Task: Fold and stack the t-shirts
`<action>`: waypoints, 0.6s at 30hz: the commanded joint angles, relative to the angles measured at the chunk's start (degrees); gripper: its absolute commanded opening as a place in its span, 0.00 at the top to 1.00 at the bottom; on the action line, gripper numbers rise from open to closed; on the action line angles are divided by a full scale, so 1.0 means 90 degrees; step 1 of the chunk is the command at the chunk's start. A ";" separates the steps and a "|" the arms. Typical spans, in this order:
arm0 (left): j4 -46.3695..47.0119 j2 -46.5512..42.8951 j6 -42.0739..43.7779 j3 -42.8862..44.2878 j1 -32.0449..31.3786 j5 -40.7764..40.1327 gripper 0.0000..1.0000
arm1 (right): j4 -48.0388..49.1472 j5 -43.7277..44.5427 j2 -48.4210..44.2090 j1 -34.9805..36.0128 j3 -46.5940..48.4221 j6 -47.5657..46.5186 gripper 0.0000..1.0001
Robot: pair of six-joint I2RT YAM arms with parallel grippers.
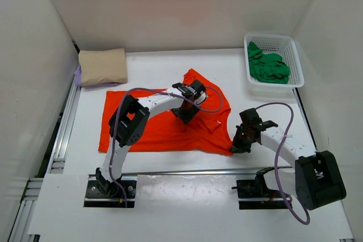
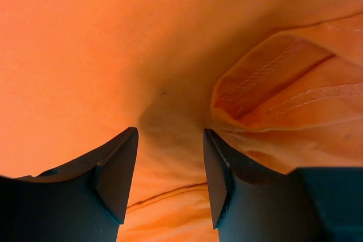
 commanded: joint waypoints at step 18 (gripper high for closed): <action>0.0441 0.0033 0.0004 0.1265 -0.1540 0.0823 0.30 | -0.0745 0.0449 0.0117 0.0025 0.0018 -0.0257 1.00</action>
